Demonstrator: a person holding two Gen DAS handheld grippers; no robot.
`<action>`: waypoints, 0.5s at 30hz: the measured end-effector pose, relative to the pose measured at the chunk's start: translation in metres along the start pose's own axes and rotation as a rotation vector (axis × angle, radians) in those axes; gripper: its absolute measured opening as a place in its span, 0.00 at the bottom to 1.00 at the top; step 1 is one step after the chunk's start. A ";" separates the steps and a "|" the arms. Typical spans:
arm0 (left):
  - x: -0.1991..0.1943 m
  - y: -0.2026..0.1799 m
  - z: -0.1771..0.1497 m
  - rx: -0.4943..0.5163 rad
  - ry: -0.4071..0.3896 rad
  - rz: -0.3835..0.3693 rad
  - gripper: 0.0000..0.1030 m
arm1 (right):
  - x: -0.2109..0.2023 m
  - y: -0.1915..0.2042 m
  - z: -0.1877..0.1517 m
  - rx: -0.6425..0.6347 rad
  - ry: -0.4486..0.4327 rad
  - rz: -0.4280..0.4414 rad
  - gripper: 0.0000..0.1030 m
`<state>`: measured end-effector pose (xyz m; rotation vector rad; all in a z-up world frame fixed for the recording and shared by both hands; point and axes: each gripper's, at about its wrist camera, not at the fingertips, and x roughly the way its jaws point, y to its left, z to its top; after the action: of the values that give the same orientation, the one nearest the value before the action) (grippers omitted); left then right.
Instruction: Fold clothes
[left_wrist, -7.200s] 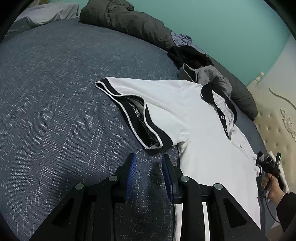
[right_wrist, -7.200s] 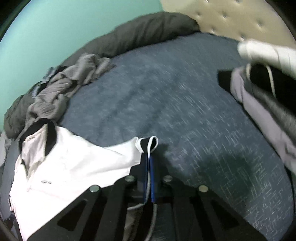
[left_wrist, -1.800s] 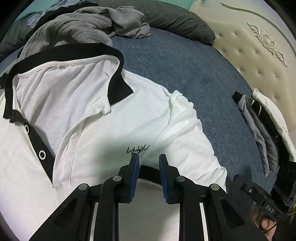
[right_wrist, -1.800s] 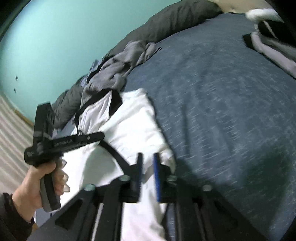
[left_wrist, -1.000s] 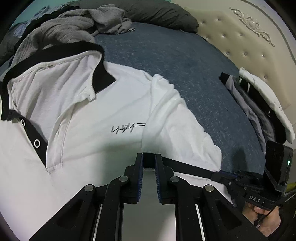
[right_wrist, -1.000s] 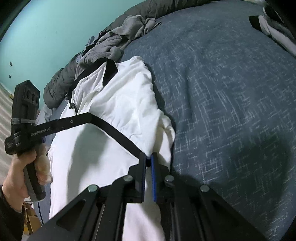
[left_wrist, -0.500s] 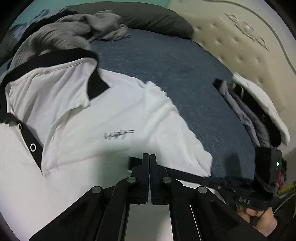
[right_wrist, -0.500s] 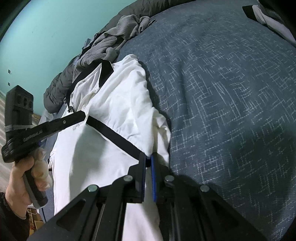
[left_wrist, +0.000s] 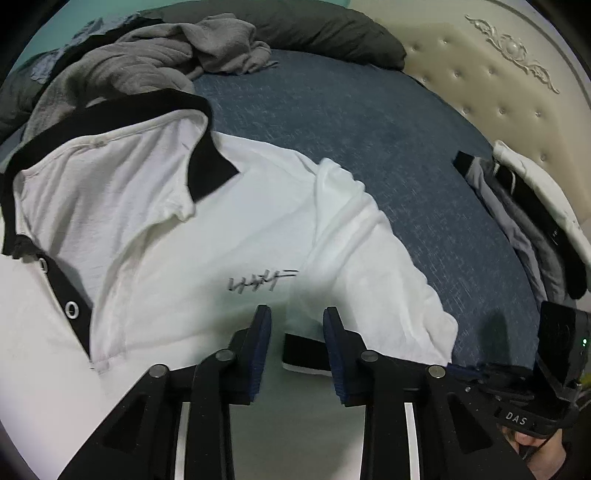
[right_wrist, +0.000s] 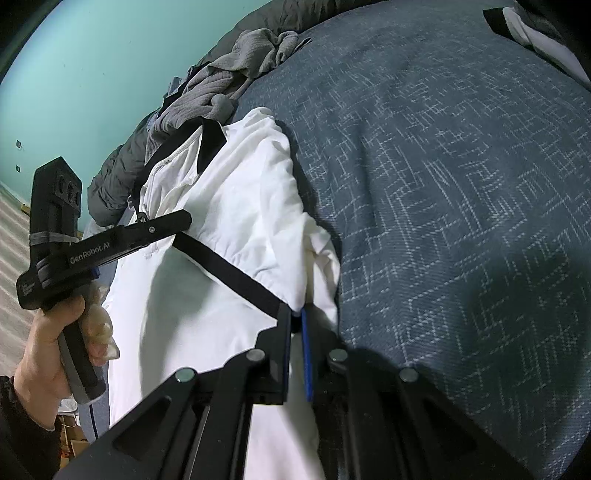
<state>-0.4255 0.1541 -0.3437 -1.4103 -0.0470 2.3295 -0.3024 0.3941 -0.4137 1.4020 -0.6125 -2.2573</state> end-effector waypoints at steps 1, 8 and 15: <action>-0.001 -0.003 -0.001 0.013 -0.001 -0.002 0.13 | 0.000 0.000 0.000 0.000 0.000 0.000 0.05; 0.001 -0.030 -0.007 0.098 0.034 -0.040 0.10 | 0.001 0.000 0.001 0.005 0.000 0.002 0.05; 0.002 -0.035 -0.010 0.113 0.060 -0.073 0.10 | 0.000 -0.001 0.000 0.007 0.002 0.005 0.05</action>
<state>-0.4056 0.1852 -0.3417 -1.3980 0.0494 2.1943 -0.3029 0.3952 -0.4142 1.4043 -0.6238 -2.2521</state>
